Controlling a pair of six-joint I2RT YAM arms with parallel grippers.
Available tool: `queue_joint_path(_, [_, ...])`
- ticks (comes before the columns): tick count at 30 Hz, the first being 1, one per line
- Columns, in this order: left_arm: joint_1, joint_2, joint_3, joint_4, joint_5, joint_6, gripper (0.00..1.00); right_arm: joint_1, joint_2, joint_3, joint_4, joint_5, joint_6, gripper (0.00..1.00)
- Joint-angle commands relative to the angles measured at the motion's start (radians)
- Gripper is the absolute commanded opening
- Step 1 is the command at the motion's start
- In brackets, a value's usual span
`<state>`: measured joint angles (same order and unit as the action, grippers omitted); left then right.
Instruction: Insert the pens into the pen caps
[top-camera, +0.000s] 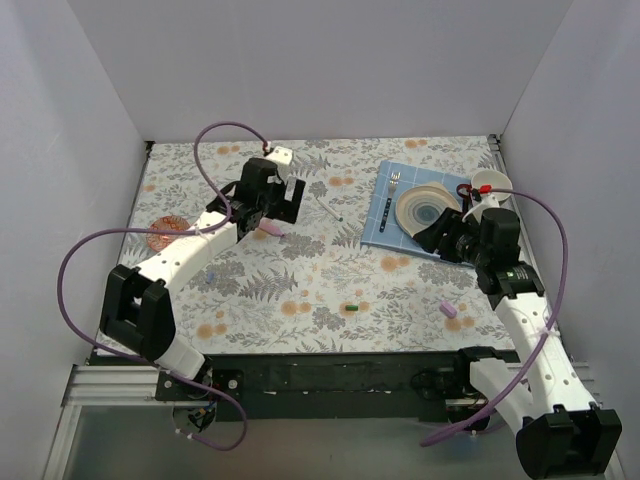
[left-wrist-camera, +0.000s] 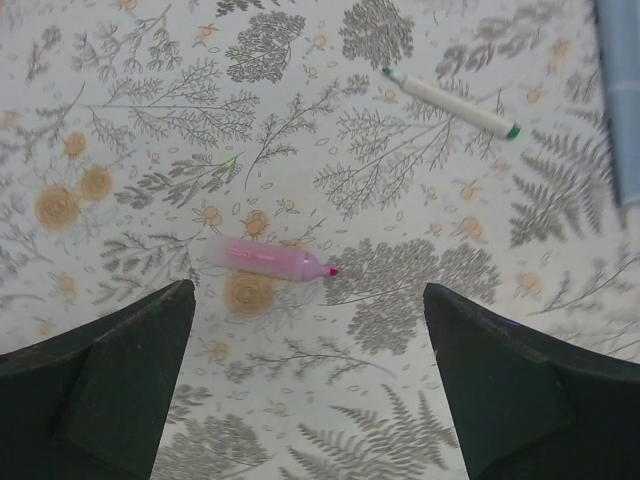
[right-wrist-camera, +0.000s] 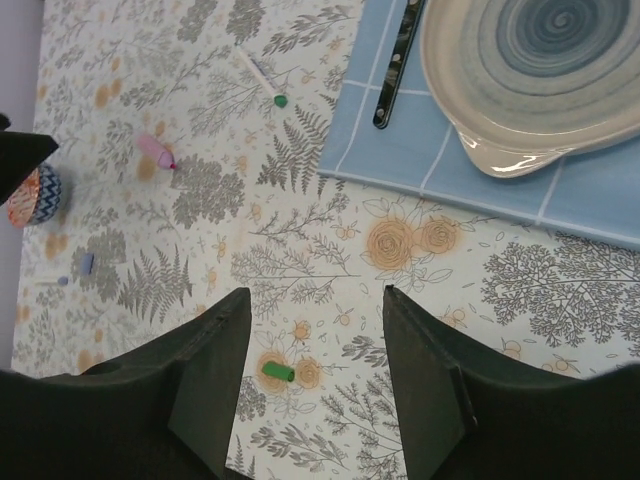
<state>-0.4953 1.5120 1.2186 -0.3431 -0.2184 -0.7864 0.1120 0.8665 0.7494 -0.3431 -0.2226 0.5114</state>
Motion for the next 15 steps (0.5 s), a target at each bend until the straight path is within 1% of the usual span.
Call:
queue_joint_path(1, [-0.003,0.005,-0.023,-0.011,0.154,0.606,0.98,0.000,-0.066,-0.047,0.082,-0.149,-0.070,0.63])
queue_joint_path(2, [0.000,0.013,-0.039,0.002,0.160,0.683,0.97,0.000,-0.073,-0.061,0.082,-0.158,-0.070,0.63])
queue_joint_path(3, [0.004,0.016,-0.050,0.007,0.183,0.804,0.97,0.000,-0.081,-0.067,0.090,-0.176,-0.067,0.63])
queue_joint_path(4, [0.015,0.020,-0.056,0.007,0.195,0.859,0.96,0.000,-0.096,-0.074,0.098,-0.184,-0.054,0.63])
queue_joint_path(5, [0.027,0.020,-0.056,0.006,0.215,0.890,0.95,0.000,-0.103,-0.087,0.107,-0.210,-0.050,0.63])
queue_joint_path(6, [0.044,0.020,-0.053,0.003,0.319,0.913,0.94,0.000,-0.109,-0.093,0.119,-0.221,-0.044,0.63])
queue_joint_path(7, [0.082,0.020,-0.039,-0.016,0.370,0.959,0.94,-0.002,-0.122,-0.099,0.124,-0.230,-0.033,0.63])
queue_joint_path(10, [0.132,0.051,-0.018,-0.056,0.506,1.033,0.93,0.003,-0.142,-0.119,0.145,-0.242,-0.021,0.63])
queue_joint_path(12, [0.155,0.106,0.024,-0.098,0.543,1.058,0.92,0.006,-0.146,-0.120,0.148,-0.241,-0.017,0.63])
queue_joint_path(13, [0.181,0.132,0.042,-0.162,0.583,1.067,0.91,0.008,-0.147,-0.117,0.145,-0.242,-0.017,0.63])
queue_joint_path(14, [0.193,0.154,0.077,-0.189,0.593,1.091,0.90,0.011,-0.149,-0.114,0.141,-0.245,-0.019,0.63])
queue_joint_path(15, [0.204,0.181,0.079,-0.201,0.597,1.105,0.89,0.011,-0.150,-0.101,0.135,-0.248,-0.022,0.63])
